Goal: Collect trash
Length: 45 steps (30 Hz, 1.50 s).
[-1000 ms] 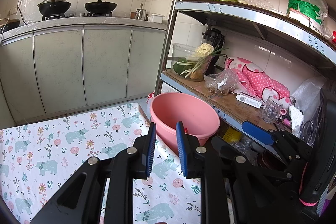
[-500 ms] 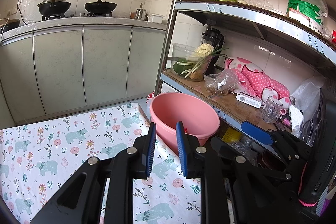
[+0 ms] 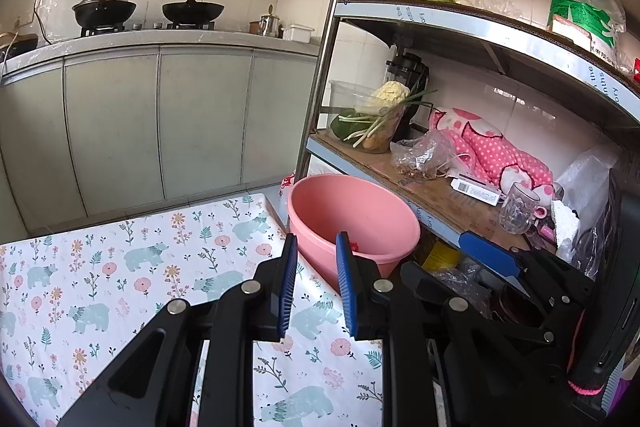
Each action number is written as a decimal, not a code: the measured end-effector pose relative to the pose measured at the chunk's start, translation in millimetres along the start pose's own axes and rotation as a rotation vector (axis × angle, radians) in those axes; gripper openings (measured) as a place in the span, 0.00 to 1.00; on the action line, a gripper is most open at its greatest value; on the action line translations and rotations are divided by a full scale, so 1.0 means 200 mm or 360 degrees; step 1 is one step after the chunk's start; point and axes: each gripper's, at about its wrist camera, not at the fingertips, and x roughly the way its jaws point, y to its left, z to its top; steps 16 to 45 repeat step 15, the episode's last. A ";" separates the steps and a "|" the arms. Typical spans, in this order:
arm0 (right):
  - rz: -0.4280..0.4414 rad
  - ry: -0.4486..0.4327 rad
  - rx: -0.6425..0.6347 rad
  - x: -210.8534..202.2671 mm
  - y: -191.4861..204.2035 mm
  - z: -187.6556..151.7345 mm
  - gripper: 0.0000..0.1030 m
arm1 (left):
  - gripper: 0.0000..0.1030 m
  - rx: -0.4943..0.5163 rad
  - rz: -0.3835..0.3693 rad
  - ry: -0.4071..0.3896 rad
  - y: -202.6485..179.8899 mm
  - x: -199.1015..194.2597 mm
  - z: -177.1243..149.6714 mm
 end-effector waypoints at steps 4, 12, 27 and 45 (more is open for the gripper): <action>0.0005 0.0005 -0.0007 0.01 0.00 0.01 0.61 | 0.18 0.0006 0.0005 -0.0025 0.01 -0.01 -0.01; 0.0007 0.0009 -0.0018 0.01 0.00 0.00 0.61 | 0.18 -0.0001 -0.0001 -0.0010 0.01 -0.01 -0.01; 0.0009 0.0012 -0.0020 0.02 0.00 0.00 0.61 | 0.18 -0.0005 -0.0001 -0.0005 0.02 -0.01 -0.01; 0.0009 0.0012 -0.0020 0.02 0.00 0.00 0.61 | 0.18 -0.0005 -0.0001 -0.0005 0.02 -0.01 -0.01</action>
